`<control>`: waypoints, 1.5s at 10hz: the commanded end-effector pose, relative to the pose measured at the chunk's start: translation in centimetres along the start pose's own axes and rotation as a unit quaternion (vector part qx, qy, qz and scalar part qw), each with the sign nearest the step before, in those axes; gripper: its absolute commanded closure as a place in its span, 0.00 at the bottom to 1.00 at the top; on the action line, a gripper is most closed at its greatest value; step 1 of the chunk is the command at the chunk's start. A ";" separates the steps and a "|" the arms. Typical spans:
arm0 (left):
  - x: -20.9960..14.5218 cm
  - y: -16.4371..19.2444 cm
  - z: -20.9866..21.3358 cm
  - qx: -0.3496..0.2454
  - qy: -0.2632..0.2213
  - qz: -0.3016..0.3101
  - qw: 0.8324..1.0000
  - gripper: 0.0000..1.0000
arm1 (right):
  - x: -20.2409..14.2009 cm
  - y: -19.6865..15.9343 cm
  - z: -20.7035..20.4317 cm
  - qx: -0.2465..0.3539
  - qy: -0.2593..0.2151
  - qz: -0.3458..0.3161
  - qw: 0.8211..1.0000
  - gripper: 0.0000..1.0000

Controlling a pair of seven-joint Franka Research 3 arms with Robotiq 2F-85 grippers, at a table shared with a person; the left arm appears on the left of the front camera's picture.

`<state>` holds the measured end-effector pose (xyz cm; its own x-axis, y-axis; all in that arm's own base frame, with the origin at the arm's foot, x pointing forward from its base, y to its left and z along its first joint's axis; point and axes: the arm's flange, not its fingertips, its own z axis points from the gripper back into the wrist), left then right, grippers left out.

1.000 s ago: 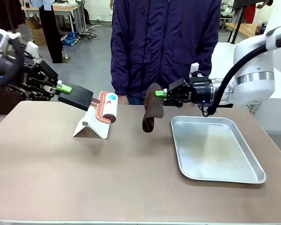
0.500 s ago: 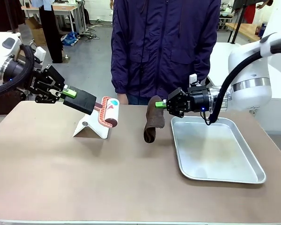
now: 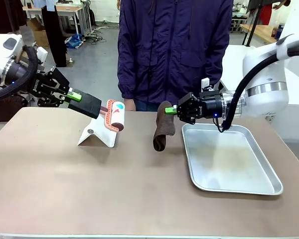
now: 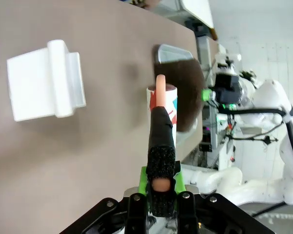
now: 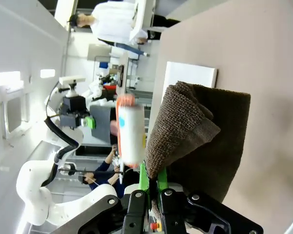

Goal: Clean the surface of the table.
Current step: Return the Lint Roller and towel to their original positions.

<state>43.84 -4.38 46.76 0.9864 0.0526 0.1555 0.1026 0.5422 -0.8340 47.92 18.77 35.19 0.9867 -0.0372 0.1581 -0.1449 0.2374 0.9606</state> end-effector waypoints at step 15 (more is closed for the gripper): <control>9.7 -0.1 -7.4 0.217 0.054 0.019 0.974 0.78 | -4.1 -1.5 -1.9 0.000 0.037 0.005 0.999 0.93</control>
<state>54.26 -9.78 44.00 0.9978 -0.0212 0.0622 0.0520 0.8332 -0.5506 44.13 20.45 32.75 0.9914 0.0319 0.1267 -0.1307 0.2629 0.9559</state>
